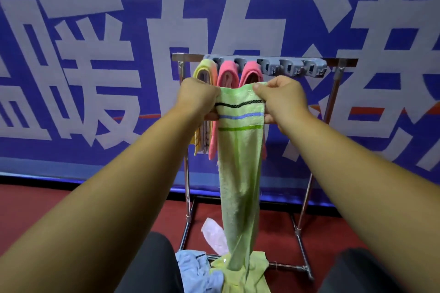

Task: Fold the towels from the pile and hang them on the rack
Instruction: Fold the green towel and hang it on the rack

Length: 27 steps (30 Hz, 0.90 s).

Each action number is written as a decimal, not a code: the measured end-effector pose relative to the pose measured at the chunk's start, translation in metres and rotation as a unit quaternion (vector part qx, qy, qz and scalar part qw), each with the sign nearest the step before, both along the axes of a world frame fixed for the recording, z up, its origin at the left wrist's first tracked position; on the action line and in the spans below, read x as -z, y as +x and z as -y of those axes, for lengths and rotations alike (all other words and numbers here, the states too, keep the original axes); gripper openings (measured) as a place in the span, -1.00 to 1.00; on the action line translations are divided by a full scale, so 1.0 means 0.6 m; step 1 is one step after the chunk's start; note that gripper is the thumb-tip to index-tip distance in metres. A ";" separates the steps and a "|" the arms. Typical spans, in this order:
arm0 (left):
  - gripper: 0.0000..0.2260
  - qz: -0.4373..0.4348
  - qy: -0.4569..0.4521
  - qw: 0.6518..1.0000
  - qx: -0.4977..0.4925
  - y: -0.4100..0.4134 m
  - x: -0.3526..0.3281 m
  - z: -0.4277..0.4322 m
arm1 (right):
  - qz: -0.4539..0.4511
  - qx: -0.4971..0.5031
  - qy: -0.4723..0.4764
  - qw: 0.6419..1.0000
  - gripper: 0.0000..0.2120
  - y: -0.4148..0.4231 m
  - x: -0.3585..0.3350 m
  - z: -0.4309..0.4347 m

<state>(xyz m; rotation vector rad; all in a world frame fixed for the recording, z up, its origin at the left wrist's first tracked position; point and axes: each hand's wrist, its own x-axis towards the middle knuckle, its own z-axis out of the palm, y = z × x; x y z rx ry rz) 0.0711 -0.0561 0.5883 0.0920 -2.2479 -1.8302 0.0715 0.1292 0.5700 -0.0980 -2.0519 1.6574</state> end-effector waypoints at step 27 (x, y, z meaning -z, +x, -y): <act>-0.32 -0.178 -0.203 0.956 0.115 -0.014 0.044 -0.036 | 0.024 -0.221 -0.096 0.970 -0.71 0.008 0.039 -0.026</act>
